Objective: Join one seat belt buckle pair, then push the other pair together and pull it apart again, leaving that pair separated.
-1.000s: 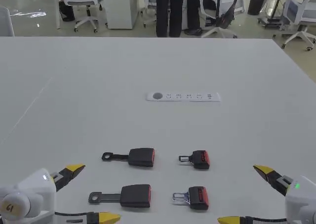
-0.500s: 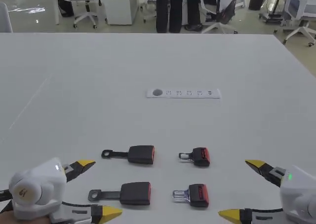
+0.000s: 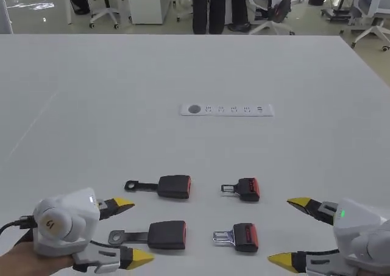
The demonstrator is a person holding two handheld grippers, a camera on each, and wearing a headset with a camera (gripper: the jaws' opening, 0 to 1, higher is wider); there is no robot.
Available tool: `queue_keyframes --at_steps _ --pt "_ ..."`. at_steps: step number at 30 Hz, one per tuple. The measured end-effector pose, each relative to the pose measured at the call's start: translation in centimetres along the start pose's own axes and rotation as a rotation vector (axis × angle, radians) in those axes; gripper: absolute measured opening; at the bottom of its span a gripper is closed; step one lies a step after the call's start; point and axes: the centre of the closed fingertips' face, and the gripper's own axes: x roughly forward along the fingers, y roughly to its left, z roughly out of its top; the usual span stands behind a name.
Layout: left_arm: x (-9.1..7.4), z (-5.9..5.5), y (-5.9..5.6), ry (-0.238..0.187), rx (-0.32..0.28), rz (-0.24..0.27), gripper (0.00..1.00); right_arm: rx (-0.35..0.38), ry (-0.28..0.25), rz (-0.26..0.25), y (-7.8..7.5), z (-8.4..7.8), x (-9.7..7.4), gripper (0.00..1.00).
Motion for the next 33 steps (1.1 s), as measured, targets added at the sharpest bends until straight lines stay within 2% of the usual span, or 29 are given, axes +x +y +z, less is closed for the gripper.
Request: queue_keyframes --at_steps 8,11,16,19,21,24,30,33 --pt "1.2 -0.2 -0.4 0.067 0.031 -0.050 0.57 -0.049 0.050 0.077 1.0 -0.2 1.2 0.56" --pt "1.4 -0.8 -0.3 0.098 0.057 -0.073 0.54 -0.059 0.076 0.107 1.3 -0.6 1.6 0.52" --pt "2.0 -1.2 -0.1 0.149 0.094 -0.100 0.51 -0.074 0.112 0.159 1.6 -1.3 2.2 0.49" --pt "2.3 -0.9 0.0 0.163 0.105 -0.105 0.50 -0.092 0.132 0.179 1.6 -1.7 2.6 0.49" --pt "2.6 -1.0 0.1 0.176 0.101 -0.121 0.50 -0.099 0.141 0.190 1.8 -1.7 2.8 0.48" --pt "3.0 -1.6 0.5 0.204 0.130 -0.142 0.49 -0.111 0.154 0.209 1.8 -1.6 3.1 0.46" --pt "3.7 -1.6 0.7 0.242 0.168 -0.174 0.45 -0.144 0.183 0.260 2.1 -1.7 3.6 0.43" --pt "4.0 -1.9 0.4 0.271 0.181 -0.202 0.43 -0.160 0.195 0.280 2.2 -1.9 4.0 0.43"
